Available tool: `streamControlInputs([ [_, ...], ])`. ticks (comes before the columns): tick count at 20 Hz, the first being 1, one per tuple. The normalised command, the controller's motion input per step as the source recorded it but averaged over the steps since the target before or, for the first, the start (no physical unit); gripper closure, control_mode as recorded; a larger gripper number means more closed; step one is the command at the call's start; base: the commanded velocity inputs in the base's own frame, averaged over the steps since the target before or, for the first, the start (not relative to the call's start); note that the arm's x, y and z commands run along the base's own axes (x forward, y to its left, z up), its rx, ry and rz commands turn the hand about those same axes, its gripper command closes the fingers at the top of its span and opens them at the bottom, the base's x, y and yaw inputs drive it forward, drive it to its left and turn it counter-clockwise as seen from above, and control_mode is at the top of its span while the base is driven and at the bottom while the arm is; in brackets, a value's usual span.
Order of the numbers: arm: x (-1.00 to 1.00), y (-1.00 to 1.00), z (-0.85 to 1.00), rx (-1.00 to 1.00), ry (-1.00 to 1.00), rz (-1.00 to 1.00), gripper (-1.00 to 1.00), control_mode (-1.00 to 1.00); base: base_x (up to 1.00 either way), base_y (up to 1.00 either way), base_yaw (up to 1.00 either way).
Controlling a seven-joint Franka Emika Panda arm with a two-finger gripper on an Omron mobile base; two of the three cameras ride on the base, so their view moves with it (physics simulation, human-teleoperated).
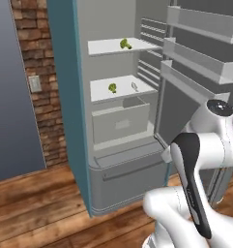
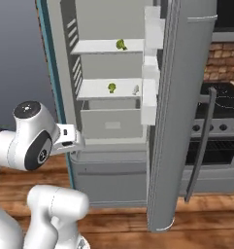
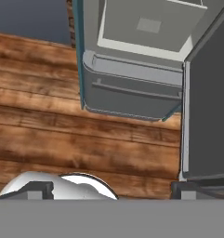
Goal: Place one broccoli and one fish in each tupperware on the nearby counter, to pack two identical lunches.
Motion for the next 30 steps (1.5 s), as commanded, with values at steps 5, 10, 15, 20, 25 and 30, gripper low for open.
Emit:
streamControlInputs([
  [5, 0.00, 0.00, 0.00, 0.00, 0.00, 0.00, -1.00, 1.00, 0.48, -0.40, 0.15],
  [10, 0.00, 0.00, 0.00, 0.00, 0.00, 0.00, -1.00, 1.00, 0.41, -0.09, 0.13],
  [15, 0.00, 0.00, 0.00, 0.00, 0.00, 0.00, -1.00, 1.00, 0.57, -0.21, 0.13],
  [20, 0.00, 0.00, 0.00, 0.00, 0.00, 0.00, -1.00, 1.00, 0.62, -0.36, 0.14],
  [25, 0.00, 0.00, 0.00, 0.00, 0.00, 0.00, -1.00, 1.00, 0.69, -0.15, 0.10],
  [30, 0.00, 0.00, 0.00, 0.00, 0.00, 0.00, -1.00, 1.00, 0.74, 0.00, 0.03],
])
